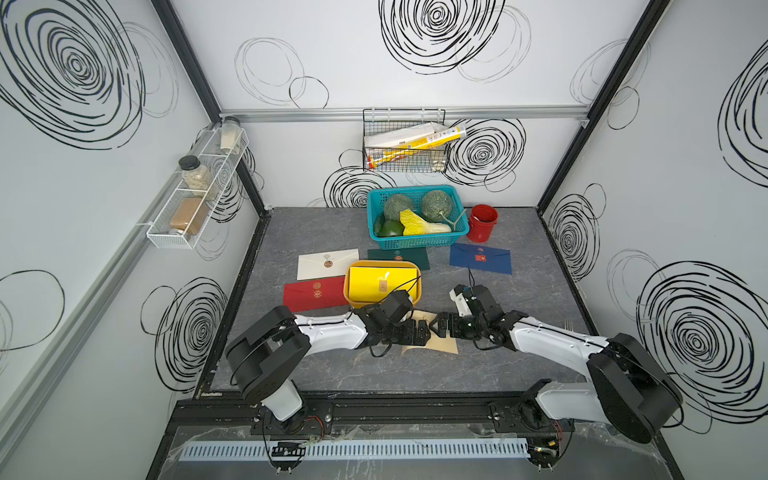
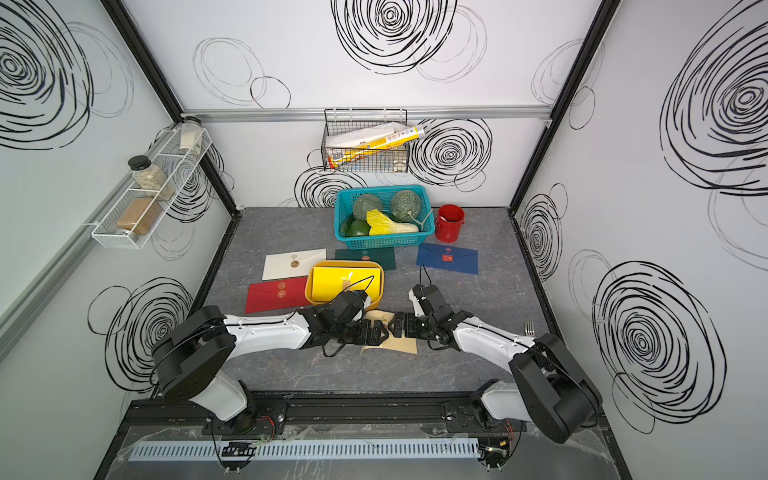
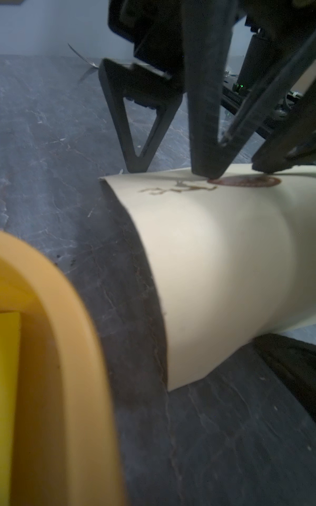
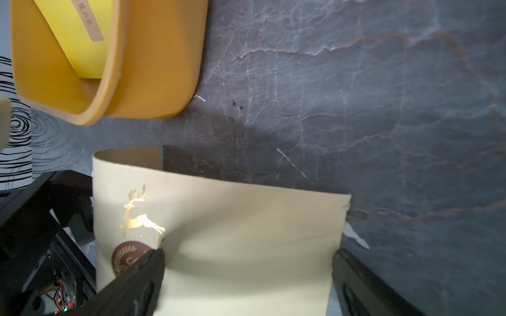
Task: Put the sealed envelopes into the storage box
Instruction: Pick up the envelope from the center of the board.
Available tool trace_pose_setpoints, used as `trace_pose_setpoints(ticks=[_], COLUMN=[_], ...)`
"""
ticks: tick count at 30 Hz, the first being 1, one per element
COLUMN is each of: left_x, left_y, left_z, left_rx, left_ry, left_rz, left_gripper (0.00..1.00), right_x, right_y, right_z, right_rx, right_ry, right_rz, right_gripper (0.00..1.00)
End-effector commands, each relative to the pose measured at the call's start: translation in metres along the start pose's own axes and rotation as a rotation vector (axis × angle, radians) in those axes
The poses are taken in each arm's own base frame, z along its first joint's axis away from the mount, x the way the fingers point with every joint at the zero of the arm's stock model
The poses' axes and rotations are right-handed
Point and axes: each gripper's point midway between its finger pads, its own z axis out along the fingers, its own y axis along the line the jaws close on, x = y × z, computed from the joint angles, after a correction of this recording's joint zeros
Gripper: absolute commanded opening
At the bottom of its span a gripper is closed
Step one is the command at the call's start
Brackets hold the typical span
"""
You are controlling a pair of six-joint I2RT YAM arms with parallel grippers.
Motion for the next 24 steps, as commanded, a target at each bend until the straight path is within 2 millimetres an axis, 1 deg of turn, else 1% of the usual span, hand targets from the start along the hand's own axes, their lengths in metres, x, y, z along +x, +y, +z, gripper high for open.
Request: trace_pose_setpoints(ticks=[1, 8, 11, 14, 17, 21, 23, 24], left_x=[0.041, 0.042, 0.042, 0.043, 0.044, 0.045, 0.044, 0.044], left_y=[0.044, 0.052, 0.056, 0.061, 0.065, 0.068, 0.068, 0.068], left_z=[0.013, 0.014, 0.012, 0.010, 0.010, 0.009, 0.008, 0.009], left_rx=[-0.153, -0.189, -0.207, -0.224, -0.239, -0.247, -0.246, -0.246], left_ry=[0.136, 0.132, 0.122, 0.120, 0.122, 0.116, 0.113, 0.112], left_rz=[-0.021, -0.026, -0.025, -0.024, -0.018, -0.017, -0.014, -0.013], left_gripper=[0.99, 0.91, 0.90, 0.89, 0.89, 0.88, 0.88, 0.88], right_x=[0.048, 0.041, 0.033, 0.021, -0.001, -0.041, -0.056, -0.061], right_y=[-0.028, -0.022, -0.020, -0.017, -0.011, 0.001, 0.009, 0.015], right_z=[0.007, 0.006, 0.002, -0.007, -0.023, -0.047, -0.052, -0.052], right_rx=[0.077, 0.061, 0.076, 0.101, 0.128, 0.115, 0.106, 0.087], right_ry=[0.171, 0.155, 0.136, 0.107, 0.061, -0.028, -0.056, -0.057], right_rz=[0.038, 0.008, -0.014, -0.060, -0.124, -0.220, -0.310, -0.377], right_gripper=[1.00, 1.00, 1.00, 1.00, 1.00, 1.00, 0.98, 0.95])
